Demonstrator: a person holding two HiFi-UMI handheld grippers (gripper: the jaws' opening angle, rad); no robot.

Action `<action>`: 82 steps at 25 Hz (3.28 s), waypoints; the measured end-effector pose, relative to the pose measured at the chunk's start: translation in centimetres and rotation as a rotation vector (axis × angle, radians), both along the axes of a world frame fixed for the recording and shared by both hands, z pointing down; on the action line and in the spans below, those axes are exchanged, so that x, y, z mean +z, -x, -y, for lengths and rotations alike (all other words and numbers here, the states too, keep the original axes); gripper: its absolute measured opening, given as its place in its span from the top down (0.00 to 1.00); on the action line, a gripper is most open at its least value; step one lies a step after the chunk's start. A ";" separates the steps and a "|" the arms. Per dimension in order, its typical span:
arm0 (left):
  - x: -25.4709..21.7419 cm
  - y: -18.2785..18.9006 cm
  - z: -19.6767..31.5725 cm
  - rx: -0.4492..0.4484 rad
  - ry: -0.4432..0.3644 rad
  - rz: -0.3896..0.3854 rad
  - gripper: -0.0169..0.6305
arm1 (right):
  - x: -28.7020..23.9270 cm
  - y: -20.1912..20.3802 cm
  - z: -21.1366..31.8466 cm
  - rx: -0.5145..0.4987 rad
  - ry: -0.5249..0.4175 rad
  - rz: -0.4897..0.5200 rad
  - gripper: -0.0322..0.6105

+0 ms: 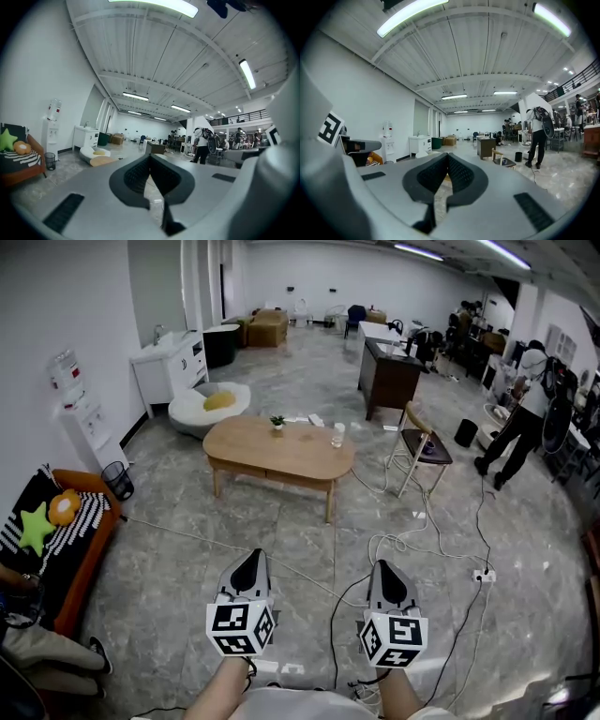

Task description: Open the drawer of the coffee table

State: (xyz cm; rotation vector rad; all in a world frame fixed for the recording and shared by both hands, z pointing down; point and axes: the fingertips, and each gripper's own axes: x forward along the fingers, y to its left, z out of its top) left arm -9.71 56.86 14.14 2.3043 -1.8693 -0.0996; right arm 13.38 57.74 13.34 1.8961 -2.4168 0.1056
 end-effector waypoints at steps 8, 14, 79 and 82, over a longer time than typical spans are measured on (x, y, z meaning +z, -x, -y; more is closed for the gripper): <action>0.4 0.6 0.0 -0.019 0.005 -0.011 0.99 | 0.4 -0.8 -0.1 0.042 0.013 -0.014 0.95; 0.9 0.6 -0.3 -0.018 0.017 -0.015 0.99 | 0.1 -1.4 -0.2 0.056 0.006 0.004 0.90; 1.2 9.9 -2.6 -0.038 0.022 -0.010 0.99 | 1.0 1.1 -2.4 0.177 0.001 0.030 0.05; 1.4 10.3 -1.9 -0.038 0.025 -0.005 0.99 | 1.4 1.1 -1.9 0.182 0.011 0.029 0.05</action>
